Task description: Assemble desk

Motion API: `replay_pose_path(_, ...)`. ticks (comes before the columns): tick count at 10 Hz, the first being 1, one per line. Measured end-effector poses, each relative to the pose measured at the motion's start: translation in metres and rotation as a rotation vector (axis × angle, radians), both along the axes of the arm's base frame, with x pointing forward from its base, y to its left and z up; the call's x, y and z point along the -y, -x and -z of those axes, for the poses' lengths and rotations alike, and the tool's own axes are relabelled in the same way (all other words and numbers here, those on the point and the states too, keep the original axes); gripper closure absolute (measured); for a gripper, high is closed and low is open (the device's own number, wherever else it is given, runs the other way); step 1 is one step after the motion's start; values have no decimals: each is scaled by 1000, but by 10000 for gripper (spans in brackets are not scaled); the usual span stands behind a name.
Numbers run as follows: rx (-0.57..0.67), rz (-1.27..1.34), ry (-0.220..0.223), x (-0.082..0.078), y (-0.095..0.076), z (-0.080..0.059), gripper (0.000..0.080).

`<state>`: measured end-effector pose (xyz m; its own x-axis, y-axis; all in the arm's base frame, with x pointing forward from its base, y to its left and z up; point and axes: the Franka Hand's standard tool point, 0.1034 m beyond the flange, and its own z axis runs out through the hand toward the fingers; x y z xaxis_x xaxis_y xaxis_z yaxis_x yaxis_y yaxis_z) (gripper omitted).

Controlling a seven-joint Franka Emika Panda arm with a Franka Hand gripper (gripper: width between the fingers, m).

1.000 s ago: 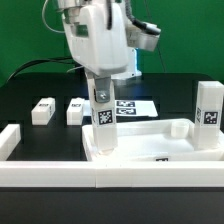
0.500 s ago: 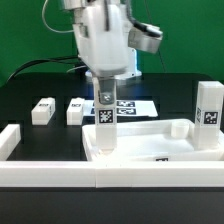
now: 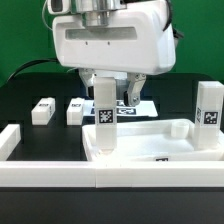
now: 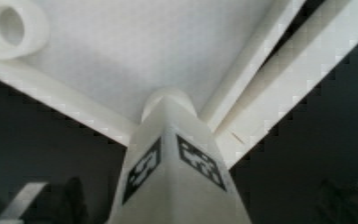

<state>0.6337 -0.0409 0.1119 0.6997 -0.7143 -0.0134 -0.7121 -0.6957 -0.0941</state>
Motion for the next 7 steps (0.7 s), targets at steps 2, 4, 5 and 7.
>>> replay_pose_path(2,18,-393,53,4,0,-2,151)
replay_pose_path(4,36,-659,71,10,0,-1,151)
replay_pose_path(5,36,-684,72,9,0,-1,151)
replay_pose_path(7,35,-678,71,9,0,0,259)
